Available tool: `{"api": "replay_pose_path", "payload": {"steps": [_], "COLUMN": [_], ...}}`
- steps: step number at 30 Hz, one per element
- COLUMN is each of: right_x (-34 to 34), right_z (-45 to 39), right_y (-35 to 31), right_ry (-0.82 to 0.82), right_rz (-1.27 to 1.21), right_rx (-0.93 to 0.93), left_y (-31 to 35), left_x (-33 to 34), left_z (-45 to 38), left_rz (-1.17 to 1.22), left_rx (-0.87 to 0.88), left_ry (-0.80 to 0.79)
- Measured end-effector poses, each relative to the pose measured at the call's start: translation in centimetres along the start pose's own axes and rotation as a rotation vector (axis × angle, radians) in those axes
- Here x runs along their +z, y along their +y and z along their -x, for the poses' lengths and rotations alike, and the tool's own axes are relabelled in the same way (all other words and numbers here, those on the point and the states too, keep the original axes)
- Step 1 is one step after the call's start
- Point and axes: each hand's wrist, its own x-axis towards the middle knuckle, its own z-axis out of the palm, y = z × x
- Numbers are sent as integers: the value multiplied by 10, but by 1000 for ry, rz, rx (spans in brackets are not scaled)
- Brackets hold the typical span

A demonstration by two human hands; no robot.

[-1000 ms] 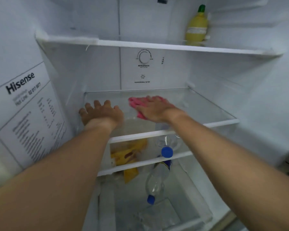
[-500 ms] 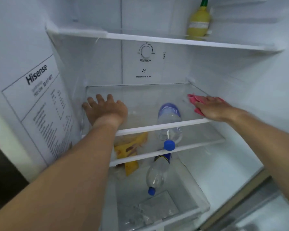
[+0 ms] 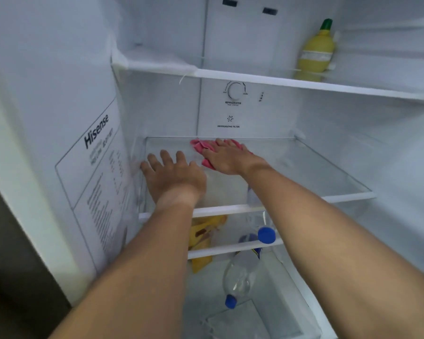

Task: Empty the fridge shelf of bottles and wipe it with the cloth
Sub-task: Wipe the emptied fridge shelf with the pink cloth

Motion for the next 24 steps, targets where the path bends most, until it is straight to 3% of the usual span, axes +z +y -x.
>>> {"api": "replay_pose_path", "payload": {"steps": [9, 24], "right_x": [-3, -12], "right_z": [-50, -36], "right_y": [69, 215], "right_ry": [47, 76], "right_rz": [106, 239], "right_rx": [75, 106], "left_y": [0, 0], "left_x": [5, 5], "left_z": [-2, -5], "left_rz": [0, 2], "left_rx": [20, 14], "left_ry": [41, 28]}}
